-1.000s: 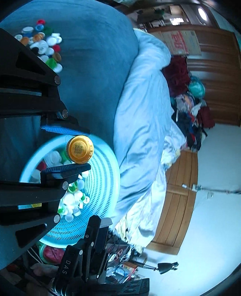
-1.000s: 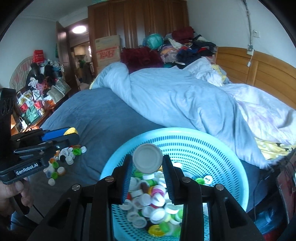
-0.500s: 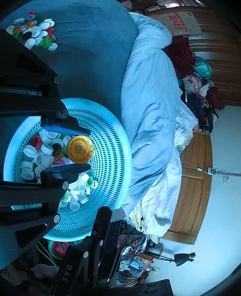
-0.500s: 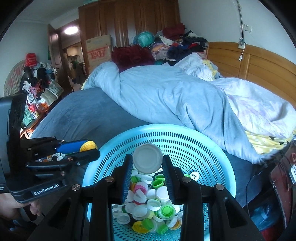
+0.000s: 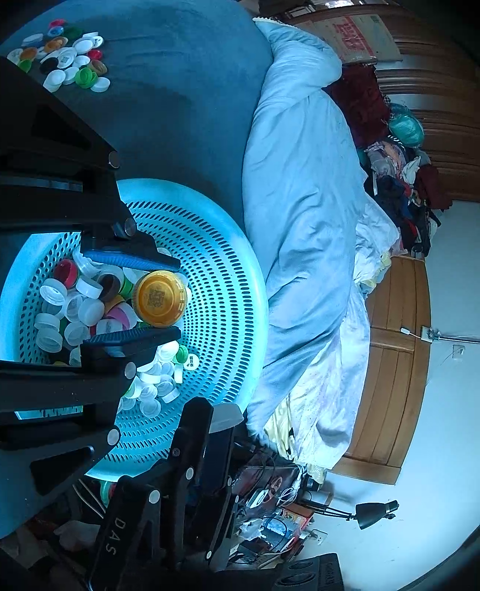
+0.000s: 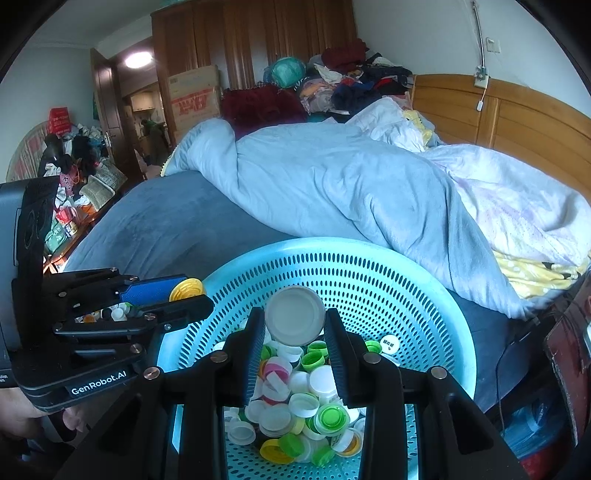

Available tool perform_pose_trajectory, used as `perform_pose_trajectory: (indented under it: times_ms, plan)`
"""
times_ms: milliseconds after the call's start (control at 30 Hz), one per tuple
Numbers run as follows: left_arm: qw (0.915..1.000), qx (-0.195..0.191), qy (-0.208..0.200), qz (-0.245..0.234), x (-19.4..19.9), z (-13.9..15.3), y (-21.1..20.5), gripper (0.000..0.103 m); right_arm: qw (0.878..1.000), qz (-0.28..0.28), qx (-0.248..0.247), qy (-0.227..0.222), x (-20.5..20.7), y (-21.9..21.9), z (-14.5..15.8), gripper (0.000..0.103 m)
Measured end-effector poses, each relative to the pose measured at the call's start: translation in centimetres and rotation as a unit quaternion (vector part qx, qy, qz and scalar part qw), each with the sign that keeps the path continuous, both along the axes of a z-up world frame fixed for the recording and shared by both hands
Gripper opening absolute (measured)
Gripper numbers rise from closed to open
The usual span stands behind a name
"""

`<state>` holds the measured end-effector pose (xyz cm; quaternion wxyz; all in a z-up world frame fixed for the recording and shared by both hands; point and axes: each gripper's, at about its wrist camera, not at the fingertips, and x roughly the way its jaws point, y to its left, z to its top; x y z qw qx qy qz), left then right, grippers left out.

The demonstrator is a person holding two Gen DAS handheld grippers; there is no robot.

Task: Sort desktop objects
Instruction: 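Carry the yellow cap in the left gripper over the basket while the right gripper carries its white cap, then open the left gripper over the basket while the right gripper opens too, then move both grippers back to the cap pile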

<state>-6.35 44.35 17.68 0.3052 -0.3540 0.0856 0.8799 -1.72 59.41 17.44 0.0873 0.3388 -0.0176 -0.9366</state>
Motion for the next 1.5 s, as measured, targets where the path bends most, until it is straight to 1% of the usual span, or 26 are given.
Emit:
perform_pose_trajectory:
  times_ms: [67,133,200,233,300,367,400,500,533,567,600,633,767,800,900,967,1033,1133,1200,1233,1300,1367,1500]
  plan:
    - [1.0,0.0,-0.001,0.0,-0.1,-0.1,0.0,0.025,1.0,0.0,-0.001,-0.001,-0.1,0.0,-0.1,0.036]
    - [1.0,-0.001,-0.003,0.001,-0.2,-0.1,0.0,0.029,1.0,0.0,-0.002,-0.002,-0.1,0.0,-0.2,0.036]
    - [1.0,-0.001,-0.002,0.001,-0.2,-0.2,-0.1,0.039,1.0,-0.001,-0.003,-0.004,-0.2,0.0,-0.3,0.037]
    - [1.0,0.0,-0.002,0.002,-0.3,-0.2,-0.1,0.041,1.0,-0.002,-0.003,-0.003,-0.3,0.0,-0.3,0.041]
    - [1.0,0.001,-0.003,0.002,-0.3,-0.4,-0.2,0.044,1.0,-0.003,-0.004,-0.004,-0.3,0.1,-0.4,0.046]
    - [1.0,0.003,-0.002,0.002,-0.4,-0.4,-0.3,0.054,1.0,-0.004,-0.005,-0.005,-0.3,0.0,-0.5,0.049]
    - [1.0,0.003,-0.001,0.002,-0.4,-0.4,-0.4,0.058,1.0,-0.004,-0.006,-0.005,-0.3,0.0,-0.5,0.053]
    - [1.0,0.005,0.0,0.006,-0.4,-0.6,-0.6,0.06,1.0,-0.005,-0.008,-0.008,-0.4,-0.1,-0.7,0.059]
    - [1.0,0.004,0.001,0.008,-0.4,-0.6,-0.8,0.061,1.0,-0.006,-0.008,-0.008,-0.4,-0.1,-0.8,0.062]
    - [0.9999,0.004,0.003,0.011,-0.4,-0.7,-1.0,0.066,1.0,-0.007,-0.009,-0.008,-0.4,-0.1,-0.8,0.065]
    - [0.9998,0.004,0.006,0.016,-0.4,-0.8,-1.2,0.069,1.0,-0.008,-0.01,-0.007,-0.4,-0.1,-0.8,0.069]
    - [0.9998,0.004,0.007,0.02,-0.4,-0.9,-1.5,0.069,1.0,-0.008,-0.01,-0.007,-0.4,-0.2,-0.8,0.072]
    - [0.9993,0.004,0.003,0.038,-0.7,-1.2,-3.0,0.071,1.0,-0.005,-0.006,-0.005,-0.5,-1.0,-0.7,0.079]
    - [0.9992,0.006,0.003,0.039,-0.7,-1.2,-3.3,0.071,1.0,-0.005,-0.006,-0.004,-0.5,-1.3,-0.7,0.081]
    - [0.9988,0.014,0.003,0.047,-0.6,-1.0,-4.8,0.072,1.0,-0.004,-0.004,0.003,-0.3,-2.0,-0.6,0.089]
    - [0.9984,0.021,0.006,0.052,-0.5,-0.7,-5.9,0.072,1.0,-0.004,-0.004,0.009,0.0,-2.5,-0.4,0.091]
    - [0.9977,0.029,0.014,0.06,-0.1,-0.4,-8.0,0.073,1.0,-0.006,-0.005,0.016,0.4,-2.9,-0.3,0.096]
    - [0.9952,0.036,0.032,0.085,0.9,-0.8,-12.2,0.076,1.0,0.003,-0.017,0.02,1.1,-3.8,-0.8,0.097]
    - [0.9925,0.032,0.041,0.111,1.9,-1.8,-15.7,0.076,0.999,0.015,-0.022,0.019,1.6,-4.9,-1.3,0.097]
    - [0.9905,0.029,0.038,0.129,2.5,-2.7,-17.8,0.076,0.999,0.028,-0.022,0.014,1.8,-5.8,-1.8,0.097]
    - [0.9861,0.034,0.014,0.162,3.3,-4.8,-21.8,0.076,0.998,0.053,-0.016,0.0,2.1,-7.7,-2.9,0.097]
    - [0.978,0.037,-0.012,0.205,4.6,-7.3,-26.1,0.076,0.997,0.081,-0.014,-0.016,2.4,-9.9,-4.1,0.097]
    - [0.9624,0.044,-0.069,0.259,7.0,-11.9,-31.3,0.076,0.991,0.128,-0.01,-0.035,3.1,-13.8,-5.7,0.097]
